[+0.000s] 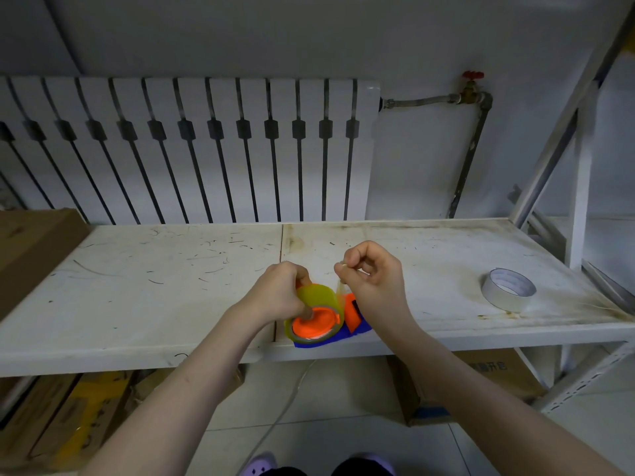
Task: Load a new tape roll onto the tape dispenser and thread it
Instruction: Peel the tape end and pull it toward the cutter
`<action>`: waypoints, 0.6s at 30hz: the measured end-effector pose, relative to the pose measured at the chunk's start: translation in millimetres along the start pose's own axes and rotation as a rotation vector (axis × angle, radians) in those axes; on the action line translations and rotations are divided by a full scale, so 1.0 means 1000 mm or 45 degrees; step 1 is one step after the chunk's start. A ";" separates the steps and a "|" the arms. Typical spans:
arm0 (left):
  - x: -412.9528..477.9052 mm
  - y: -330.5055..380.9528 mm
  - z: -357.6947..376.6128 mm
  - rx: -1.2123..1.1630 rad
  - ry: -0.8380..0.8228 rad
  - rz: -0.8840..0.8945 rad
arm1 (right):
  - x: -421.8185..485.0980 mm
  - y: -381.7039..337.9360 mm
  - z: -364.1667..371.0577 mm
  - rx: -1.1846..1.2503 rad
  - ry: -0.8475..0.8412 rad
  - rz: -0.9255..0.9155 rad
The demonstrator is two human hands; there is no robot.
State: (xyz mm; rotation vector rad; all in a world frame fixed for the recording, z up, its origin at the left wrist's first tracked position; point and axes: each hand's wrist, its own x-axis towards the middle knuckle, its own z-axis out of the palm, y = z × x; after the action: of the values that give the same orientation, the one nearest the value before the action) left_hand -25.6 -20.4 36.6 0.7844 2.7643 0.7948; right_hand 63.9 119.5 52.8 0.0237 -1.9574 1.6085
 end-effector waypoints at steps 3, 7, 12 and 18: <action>-0.002 -0.001 -0.001 -0.025 -0.012 0.017 | 0.001 0.001 -0.002 0.065 0.029 -0.008; -0.003 -0.014 -0.006 -0.139 -0.005 0.029 | 0.014 0.006 -0.025 0.314 0.269 0.145; -0.006 -0.024 -0.006 -0.088 0.005 0.023 | 0.029 0.015 -0.048 0.388 0.484 0.290; 0.000 -0.026 -0.013 0.002 -0.077 0.015 | 0.036 0.012 -0.047 0.232 0.328 0.268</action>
State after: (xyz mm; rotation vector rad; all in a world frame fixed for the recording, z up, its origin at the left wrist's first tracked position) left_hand -41.1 -45.3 33.7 0.8122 2.7098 0.7582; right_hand 49.9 177.7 62.5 -0.3119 -1.6568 1.8202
